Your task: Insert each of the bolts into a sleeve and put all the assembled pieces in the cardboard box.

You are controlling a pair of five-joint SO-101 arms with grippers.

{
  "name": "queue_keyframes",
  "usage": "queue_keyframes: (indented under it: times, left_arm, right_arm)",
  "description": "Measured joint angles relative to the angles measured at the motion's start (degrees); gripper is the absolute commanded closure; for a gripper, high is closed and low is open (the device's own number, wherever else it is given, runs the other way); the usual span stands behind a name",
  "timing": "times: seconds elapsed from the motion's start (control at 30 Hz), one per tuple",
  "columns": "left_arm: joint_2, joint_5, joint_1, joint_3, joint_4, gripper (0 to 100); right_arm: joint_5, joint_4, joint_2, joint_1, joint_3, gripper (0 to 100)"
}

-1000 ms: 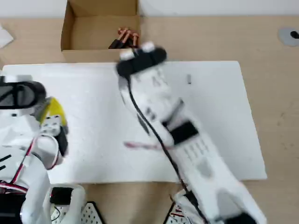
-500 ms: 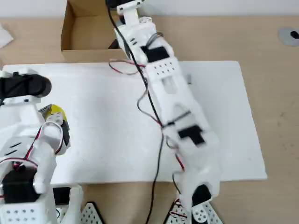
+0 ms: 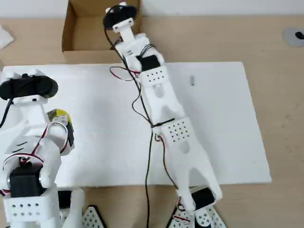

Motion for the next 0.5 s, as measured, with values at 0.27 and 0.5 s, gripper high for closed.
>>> queue_keyframes:
  times: [0.27, 0.5]
  left_arm:
    - [0.1, 0.0, 0.0, 4.4, 0.0, 99]
    - [0.0, 0.0, 0.0, 4.6, 0.0, 93]
  right_arm:
    - [7.2, 15.1, 0.0, 0.0, -5.8, 73.7]
    - [7.6, 26.2, -2.8, -2.6, -5.8, 63.9]
